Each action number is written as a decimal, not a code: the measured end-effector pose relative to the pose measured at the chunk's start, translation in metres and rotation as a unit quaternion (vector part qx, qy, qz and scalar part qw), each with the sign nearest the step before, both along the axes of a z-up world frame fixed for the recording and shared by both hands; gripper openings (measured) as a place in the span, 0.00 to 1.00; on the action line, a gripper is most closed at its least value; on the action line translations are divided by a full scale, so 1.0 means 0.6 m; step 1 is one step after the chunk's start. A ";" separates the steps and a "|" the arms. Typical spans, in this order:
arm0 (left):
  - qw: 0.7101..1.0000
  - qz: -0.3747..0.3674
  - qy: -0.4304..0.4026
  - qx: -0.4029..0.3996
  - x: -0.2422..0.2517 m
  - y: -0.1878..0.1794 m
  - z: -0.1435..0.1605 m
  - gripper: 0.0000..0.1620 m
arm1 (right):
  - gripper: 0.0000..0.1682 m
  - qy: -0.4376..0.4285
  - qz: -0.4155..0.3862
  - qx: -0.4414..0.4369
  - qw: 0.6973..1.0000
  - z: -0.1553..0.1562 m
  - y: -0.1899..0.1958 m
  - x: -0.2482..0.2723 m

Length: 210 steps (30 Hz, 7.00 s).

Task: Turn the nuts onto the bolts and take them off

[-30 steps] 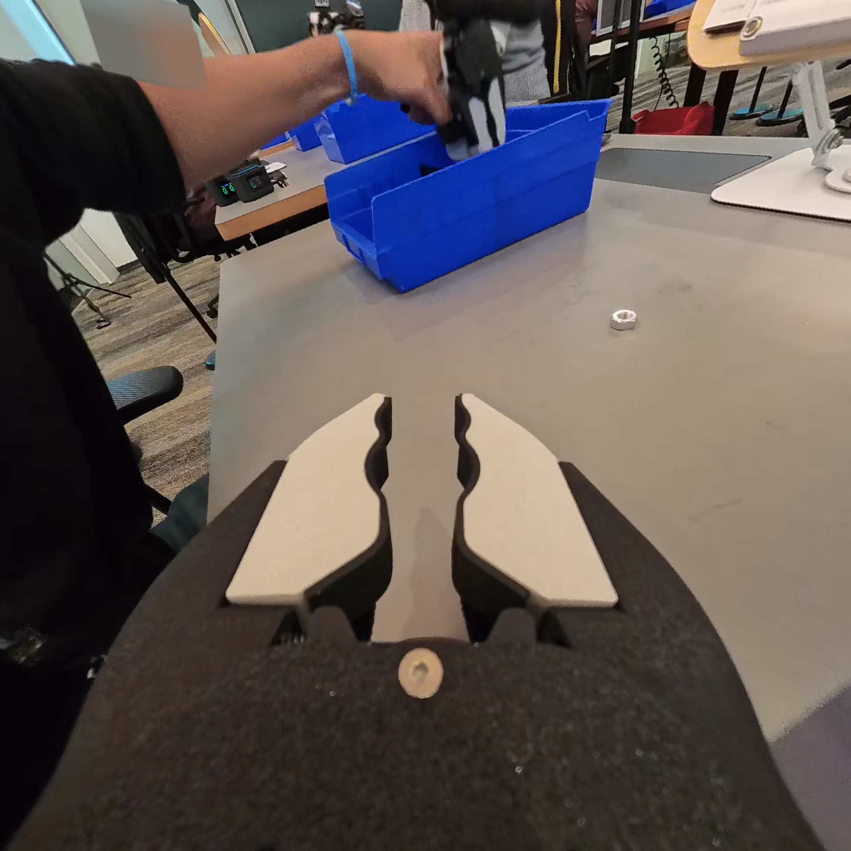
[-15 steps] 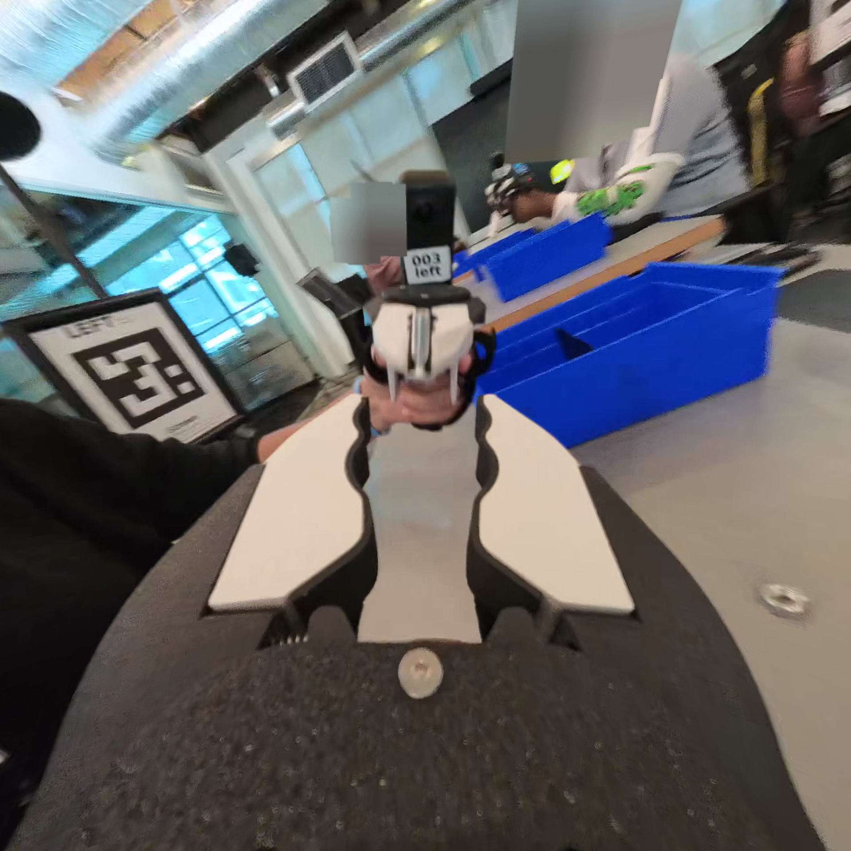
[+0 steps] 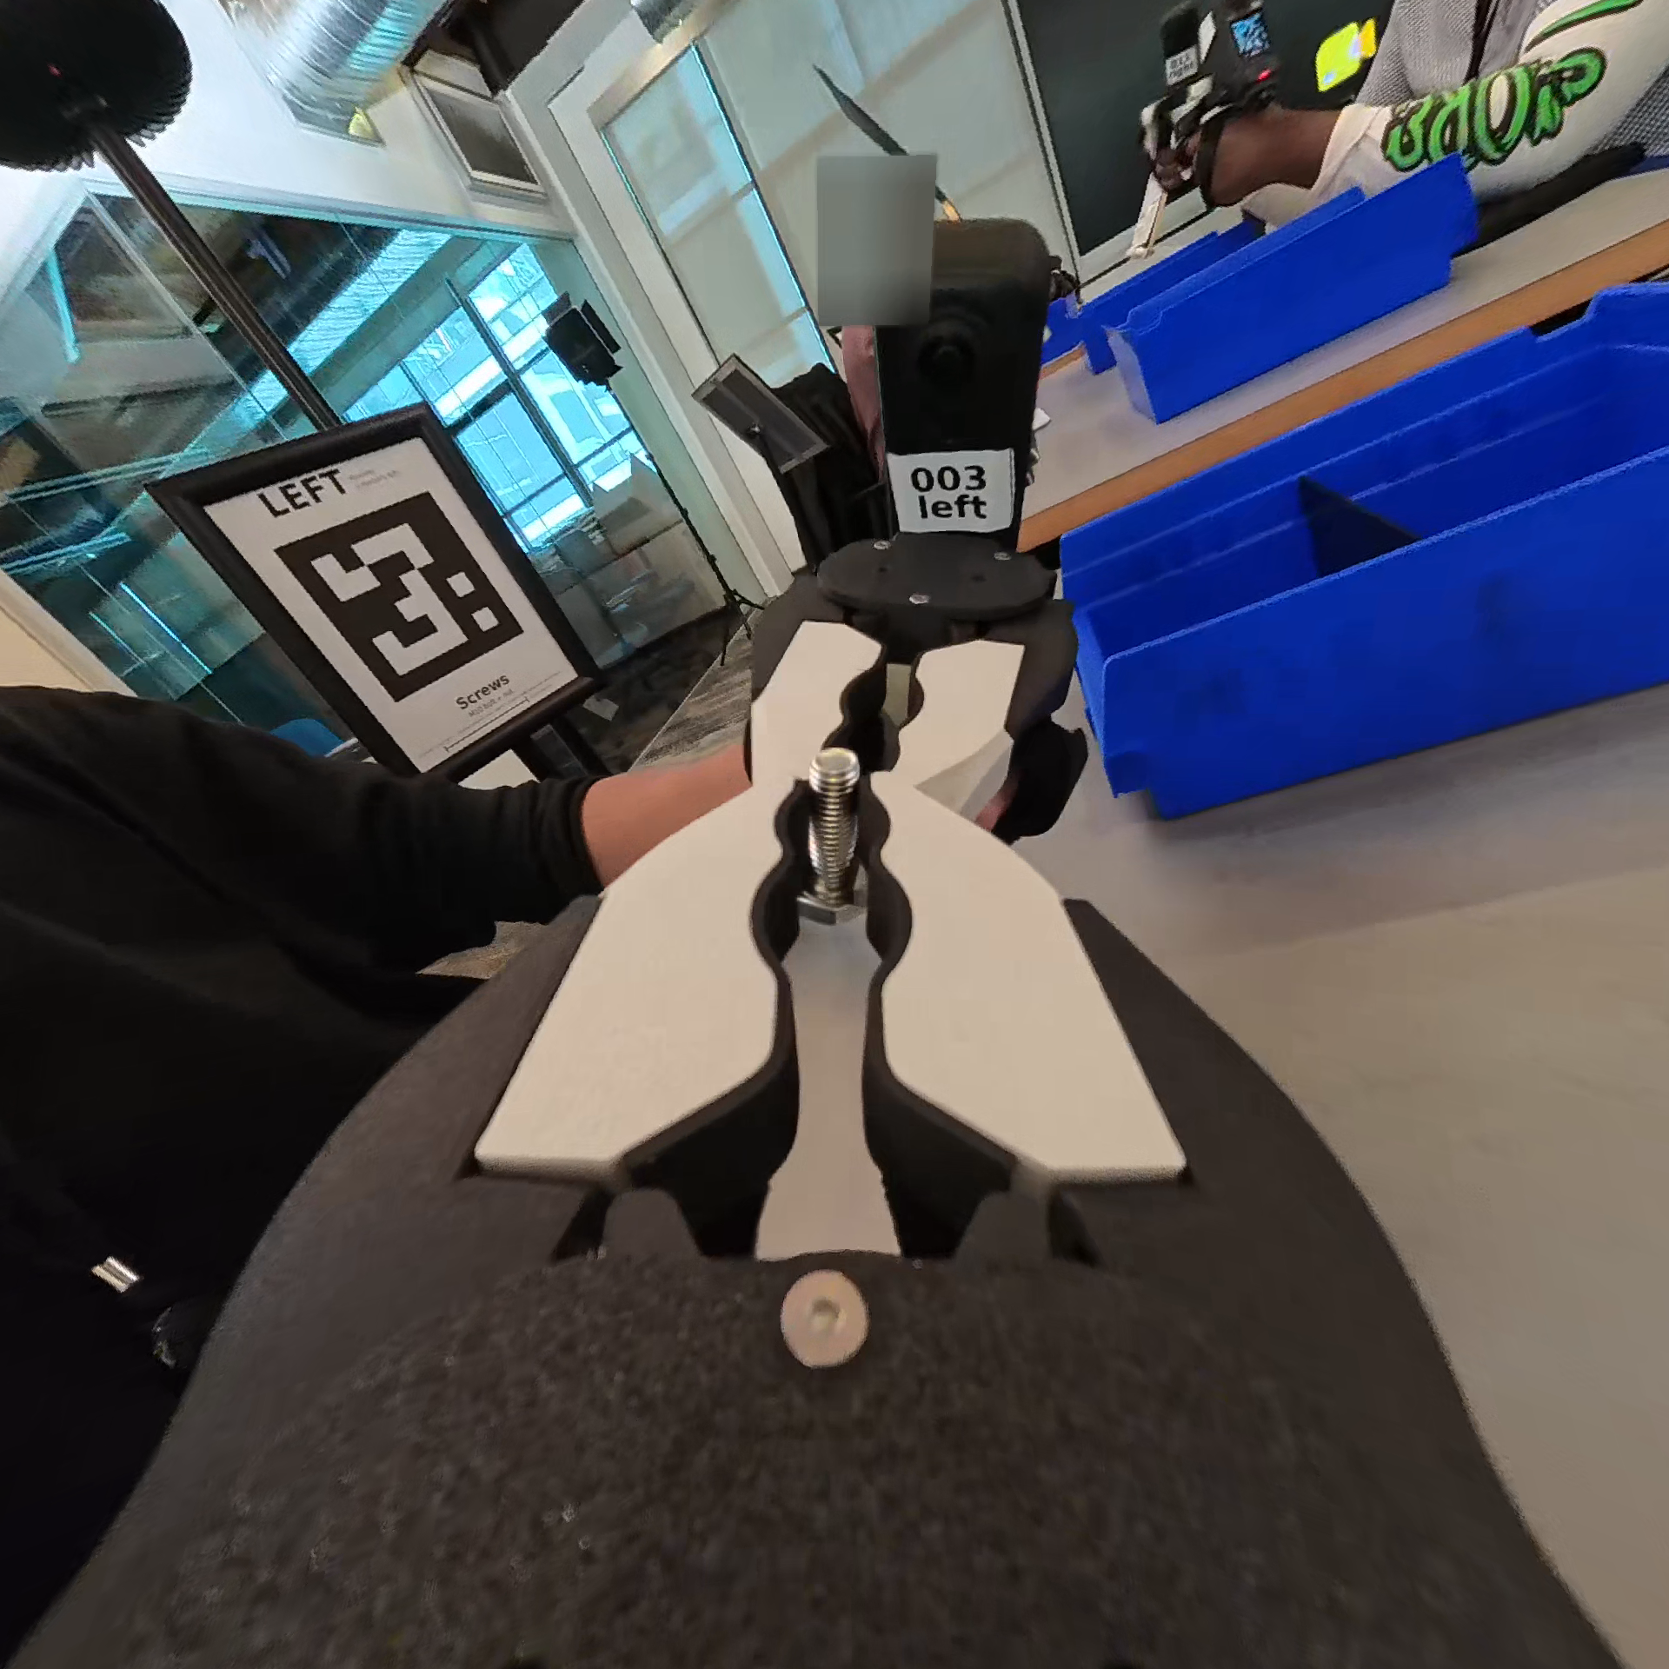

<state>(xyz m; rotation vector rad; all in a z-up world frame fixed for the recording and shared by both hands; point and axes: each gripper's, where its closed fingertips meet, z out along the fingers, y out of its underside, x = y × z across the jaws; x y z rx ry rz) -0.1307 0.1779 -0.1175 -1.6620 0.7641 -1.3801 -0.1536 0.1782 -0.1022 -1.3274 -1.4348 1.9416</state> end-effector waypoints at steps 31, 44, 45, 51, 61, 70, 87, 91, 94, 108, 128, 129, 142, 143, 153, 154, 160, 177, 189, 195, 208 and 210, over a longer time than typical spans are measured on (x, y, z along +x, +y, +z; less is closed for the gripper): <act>0.981 0.138 0.090 0.099 0.000 0.014 -0.033 0.21 | 0.06 0.013 -0.073 0.083 0.994 -0.012 0.010 -0.014; 0.982 0.130 0.092 0.097 0.002 0.010 -0.035 0.17 | 0.05 -0.003 -0.064 0.097 0.993 -0.017 0.008 -0.011; 0.982 0.132 0.093 0.097 0.002 0.011 -0.035 0.16 | 0.06 -0.003 -0.065 0.098 0.993 -0.017 0.008 -0.011; 0.983 0.134 0.091 0.093 0.000 0.012 -0.035 0.15 | 0.06 -0.006 -0.067 0.107 0.992 -0.016 0.008 -0.009; 0.975 0.163 0.104 0.112 -0.005 0.021 -0.033 0.11 | 0.06 -0.007 -0.072 0.088 0.993 -0.013 0.013 -0.008; 0.935 0.305 0.156 0.095 -0.061 0.029 -0.067 0.11 | 0.23 -0.020 -0.163 0.175 0.971 0.026 0.090 0.039; 0.930 0.327 0.153 0.066 -0.118 0.065 -0.127 0.11 | 0.25 -0.424 0.038 0.447 0.786 -0.249 0.277 -0.063; 0.935 0.315 0.153 0.053 -0.123 0.064 -0.144 0.11 | 0.19 -0.448 0.073 0.412 0.790 -0.270 0.282 -0.084; 0.938 0.307 0.151 0.052 -0.123 0.066 -0.146 0.11 | 0.18 -0.456 0.085 0.427 0.777 -0.281 0.282 -0.086; 0.946 0.287 0.143 0.050 -0.120 0.076 -0.145 0.11 | 0.16 -0.478 0.085 0.444 0.753 -0.302 0.287 -0.088; 0.990 0.044 0.135 -0.024 -0.090 0.032 -0.038 0.11 | 0.10 -0.017 0.164 0.570 0.805 -0.020 0.151 -0.052; 0.988 0.023 0.145 -0.039 -0.098 0.034 -0.027 0.11 | 0.10 0.014 0.159 0.584 0.796 0.007 0.138 -0.048; 0.928 -0.251 0.267 -0.074 -0.110 0.019 0.030 0.11 | 0.10 0.154 0.126 0.639 0.743 0.074 0.045 -0.051; 0.929 -0.249 0.263 -0.067 -0.106 0.024 0.032 0.11 | 0.10 0.150 0.130 0.627 0.754 0.072 0.045 -0.052; 0.943 -0.247 0.220 -0.031 -0.094 0.030 0.042 0.11 | 0.10 0.101 0.177 0.576 0.792 0.065 0.057 -0.048; 0.948 -0.239 0.211 -0.020 -0.090 0.035 0.045 0.11 | 0.10 0.089 0.188 0.571 0.794 0.067 0.059 -0.047; 0.986 -0.111 0.093 0.082 -0.061 0.092 0.082 0.11 | 0.10 -0.047 0.250 0.506 0.824 0.106 0.106 -0.035; 0.953 -0.169 -0.180 0.174 -0.058 0.139 0.223 0.10 | 0.10 -0.184 0.363 0.584 0.702 0.239 0.159 -0.040; 0.978 -0.006 -0.102 0.180 -0.082 0.205 0.203 0.11 | 0.10 -0.326 0.260 0.455 0.787 0.229 0.222 -0.073; 0.977 0.095 -0.077 0.176 -0.102 0.252 0.198 0.11 | 0.10 -0.399 0.128 0.387 0.822 0.223 0.260 -0.105; 0.949 0.251 0.084 0.168 -0.101 0.318 0.152 0.11 | 0.10 -0.567 -0.113 0.264 0.772 0.174 0.305 -0.099; 0.942 0.266 0.108 0.171 -0.102 0.321 0.148 0.11 | 0.10 -0.576 -0.141 0.225 0.773 0.171 0.309 -0.099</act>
